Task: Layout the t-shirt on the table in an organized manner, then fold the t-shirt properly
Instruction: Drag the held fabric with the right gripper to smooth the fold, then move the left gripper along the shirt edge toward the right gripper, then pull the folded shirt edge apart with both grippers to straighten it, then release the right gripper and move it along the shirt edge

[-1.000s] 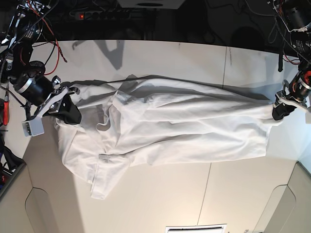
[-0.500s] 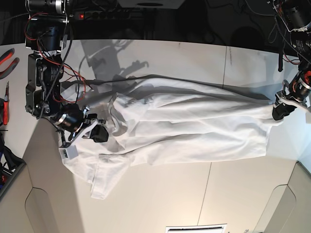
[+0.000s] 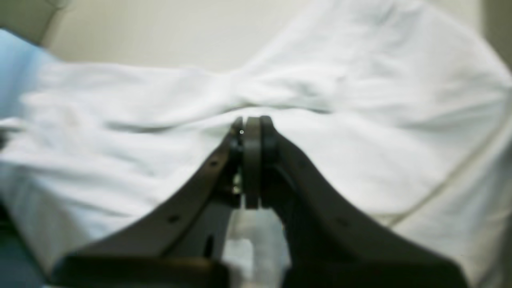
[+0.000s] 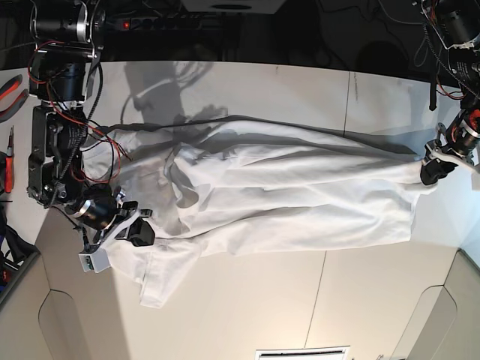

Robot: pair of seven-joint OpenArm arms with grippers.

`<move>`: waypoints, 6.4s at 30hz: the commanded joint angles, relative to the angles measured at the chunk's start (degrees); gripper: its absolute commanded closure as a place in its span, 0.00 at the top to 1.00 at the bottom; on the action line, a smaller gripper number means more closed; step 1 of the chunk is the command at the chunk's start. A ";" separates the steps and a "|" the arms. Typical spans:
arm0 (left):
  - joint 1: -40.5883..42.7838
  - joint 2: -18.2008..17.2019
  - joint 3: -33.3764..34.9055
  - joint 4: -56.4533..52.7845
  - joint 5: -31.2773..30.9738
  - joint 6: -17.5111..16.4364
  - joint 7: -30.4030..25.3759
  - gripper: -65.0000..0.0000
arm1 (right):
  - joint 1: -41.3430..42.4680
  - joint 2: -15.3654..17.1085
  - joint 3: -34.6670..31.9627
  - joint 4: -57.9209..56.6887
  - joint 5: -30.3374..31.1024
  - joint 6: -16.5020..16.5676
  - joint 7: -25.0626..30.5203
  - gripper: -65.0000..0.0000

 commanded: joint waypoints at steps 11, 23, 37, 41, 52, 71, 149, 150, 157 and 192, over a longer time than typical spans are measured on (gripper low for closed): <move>-0.68 -1.09 -0.26 0.94 -1.22 -0.50 -1.09 0.35 | -12.11 0.50 10.08 20.94 10.38 0.63 -10.14 0.00; -0.68 -1.09 -0.24 0.94 -1.62 -0.50 -1.25 0.35 | -7.61 0.50 6.95 -3.56 -2.14 0.61 5.44 0.00; -0.68 -1.33 -0.26 0.94 -0.98 -0.48 -1.73 0.35 | 5.73 0.50 3.54 -18.10 -9.62 -0.11 12.72 0.00; -0.85 -2.05 -0.72 0.96 -1.16 -1.51 -6.10 0.35 | 4.83 0.50 3.54 -14.58 -6.38 0.00 10.38 0.00; -5.66 -2.23 -2.84 0.96 -6.29 -6.37 -4.85 0.35 | -2.60 0.50 3.54 6.49 -1.92 0.48 4.72 0.00; -8.17 0.00 9.92 0.81 -10.43 -6.37 15.50 0.30 | -13.62 0.17 3.54 9.70 3.37 0.57 1.14 0.00; 0.87 -4.11 13.14 -14.25 1.01 -6.37 1.22 0.01 | -26.05 5.11 -2.05 13.88 -6.16 -2.19 -1.75 0.00; 1.29 -4.11 13.14 -14.23 0.35 -6.37 1.44 0.01 | -27.15 5.14 -0.83 16.00 -5.29 -2.19 -2.54 0.00; 3.32 -4.09 13.14 -14.23 -2.71 -6.37 3.61 0.01 | -30.12 5.14 6.56 22.69 -5.05 -2.19 -3.78 0.00; 6.01 -3.96 13.14 -14.19 -6.78 -6.37 5.44 0.01 | -25.77 1.60 4.17 12.02 -1.27 -1.09 -5.05 0.00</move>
